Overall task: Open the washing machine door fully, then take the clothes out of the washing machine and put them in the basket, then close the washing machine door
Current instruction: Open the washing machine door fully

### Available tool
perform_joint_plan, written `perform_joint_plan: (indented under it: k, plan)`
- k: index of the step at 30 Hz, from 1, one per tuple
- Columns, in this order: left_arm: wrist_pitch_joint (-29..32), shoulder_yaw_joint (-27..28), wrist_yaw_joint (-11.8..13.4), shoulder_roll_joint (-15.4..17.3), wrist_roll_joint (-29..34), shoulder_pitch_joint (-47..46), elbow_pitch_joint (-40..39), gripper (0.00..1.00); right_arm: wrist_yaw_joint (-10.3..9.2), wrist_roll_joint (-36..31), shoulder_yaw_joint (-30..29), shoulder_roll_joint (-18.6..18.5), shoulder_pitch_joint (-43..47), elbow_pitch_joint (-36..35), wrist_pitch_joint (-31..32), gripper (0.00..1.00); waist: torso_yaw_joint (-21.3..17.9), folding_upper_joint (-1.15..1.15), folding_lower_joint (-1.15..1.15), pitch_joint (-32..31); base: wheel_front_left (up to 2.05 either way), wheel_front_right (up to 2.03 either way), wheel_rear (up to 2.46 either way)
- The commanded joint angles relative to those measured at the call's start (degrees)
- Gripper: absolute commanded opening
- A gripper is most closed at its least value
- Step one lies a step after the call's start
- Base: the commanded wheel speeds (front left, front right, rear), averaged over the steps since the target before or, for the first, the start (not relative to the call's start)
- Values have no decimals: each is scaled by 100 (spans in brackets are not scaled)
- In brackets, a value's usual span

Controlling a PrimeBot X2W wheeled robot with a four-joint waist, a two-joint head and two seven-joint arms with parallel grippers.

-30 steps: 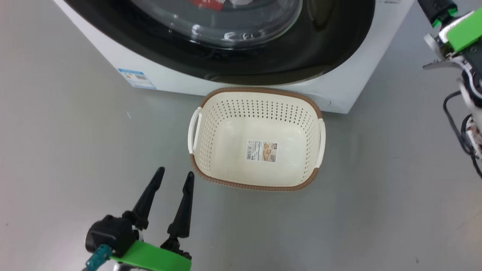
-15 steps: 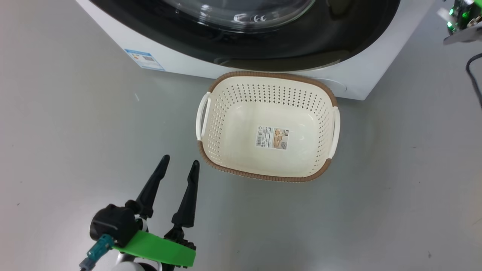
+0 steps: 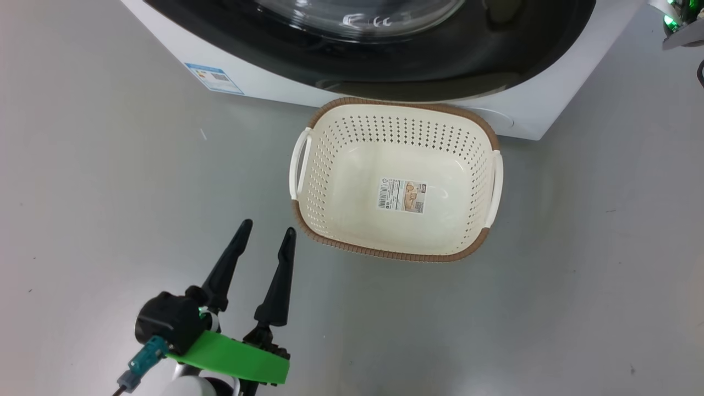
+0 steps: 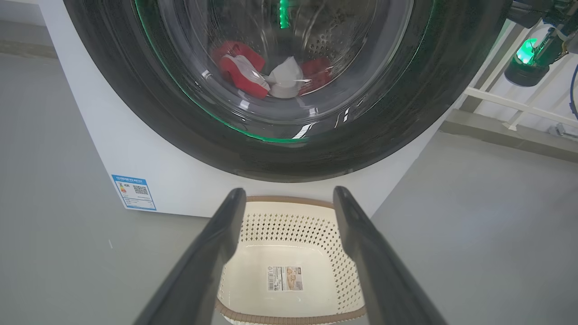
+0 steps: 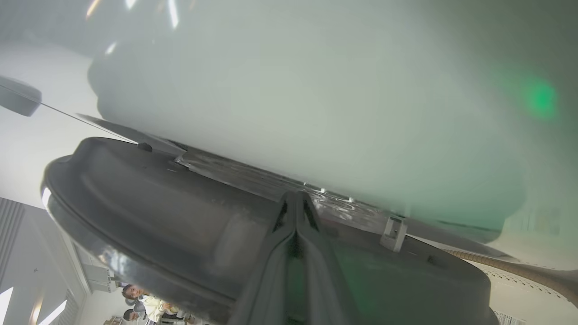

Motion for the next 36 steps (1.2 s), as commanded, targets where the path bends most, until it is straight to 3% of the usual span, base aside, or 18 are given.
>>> perform_joint_plan:
  k: [1, 26, 36]
  plan:
    - [-70, 165, 45, 83, -56, -81, -117, 100, 39, 32, 66, 145, 31, -201, 100, 0, -8, 0, 0, -27, 0, 0, 0]
    - [-70, 184, 102, 83, 129, 373, -83, 100, 39, 28, 303, 454, 1678, -1193, 571, 0, -117, 0, 0, -846, 0, 0, 0]
    - [-70, 221, 104, 83, 250, 648, -67, 100, 39, 30, 403, 627, 2393, -1615, 759, 0, 34, 0, 0, -1234, 0, 0, 0]
